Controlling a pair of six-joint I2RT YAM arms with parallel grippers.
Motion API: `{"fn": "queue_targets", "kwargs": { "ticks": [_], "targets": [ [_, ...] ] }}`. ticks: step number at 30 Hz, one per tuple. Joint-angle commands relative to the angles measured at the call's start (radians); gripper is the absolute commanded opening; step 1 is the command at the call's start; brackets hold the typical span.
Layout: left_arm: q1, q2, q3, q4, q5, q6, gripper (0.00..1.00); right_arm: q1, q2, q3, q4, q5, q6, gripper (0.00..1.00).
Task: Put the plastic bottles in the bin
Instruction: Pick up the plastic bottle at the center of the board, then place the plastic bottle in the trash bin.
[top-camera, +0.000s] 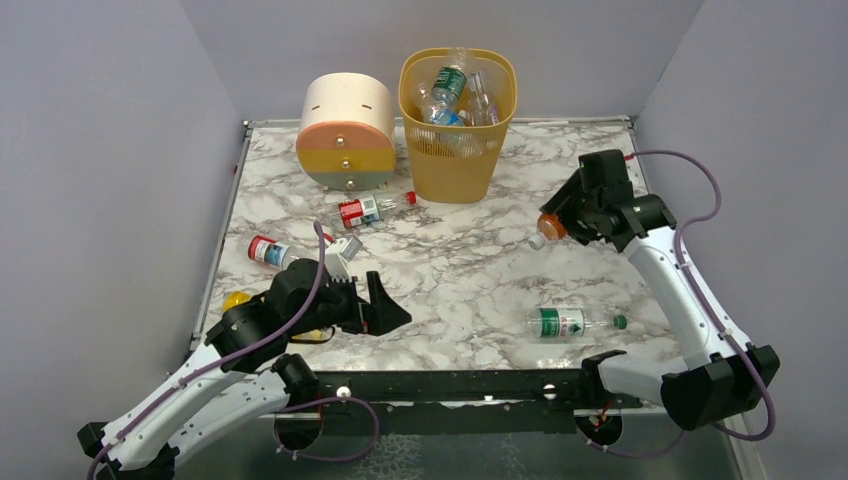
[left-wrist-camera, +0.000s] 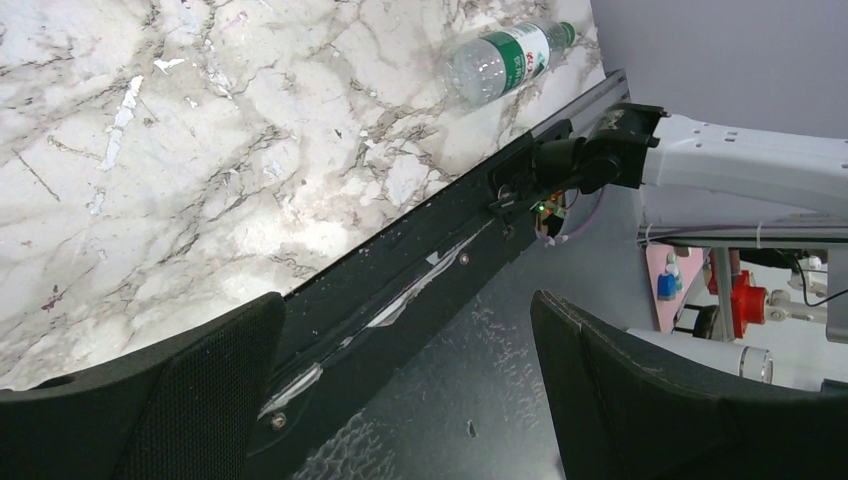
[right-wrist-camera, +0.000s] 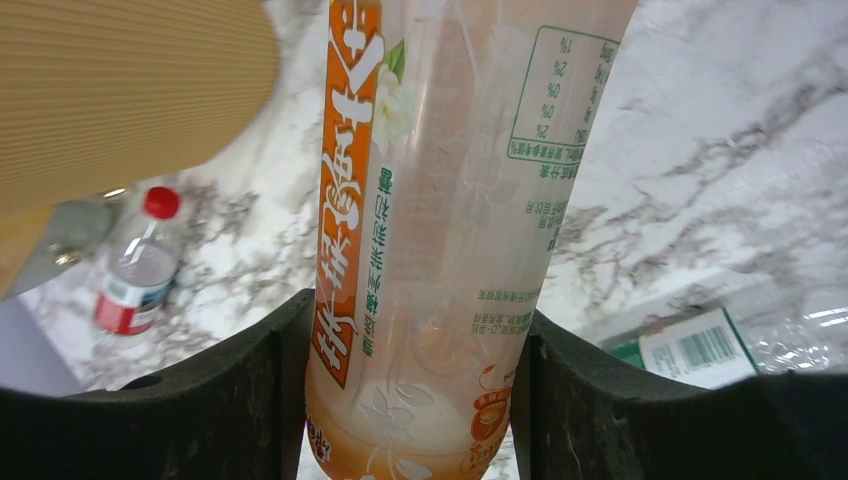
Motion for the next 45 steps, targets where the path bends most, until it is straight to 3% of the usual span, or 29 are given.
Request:
{"fn": "queue_targets", "kwargs": {
  "ticks": [1,14,28,37,45],
  "targets": [
    [0.002,-0.008,-0.019,0.021,-0.026,-0.010,0.99,0.012,-0.007,0.129,0.037,-0.104,-0.065,0.34],
    [0.002,0.062,-0.057,0.108,0.015,0.016,0.99,0.065,0.219,0.588,0.102,-0.232,-0.113,0.34],
    [0.003,0.109,-0.045,0.123,0.033,0.035,0.99,0.177,0.622,1.067,0.276,-0.131,-0.298,0.35],
    [0.002,0.118,-0.045,0.123,0.034,0.028,0.99,0.182,0.808,1.180,0.396,-0.010,-0.447,0.36],
    [0.001,0.143,-0.046,0.125,0.029,0.031,0.99,0.183,0.872,1.210,0.489,0.066,-0.557,0.36]
  ]
}}
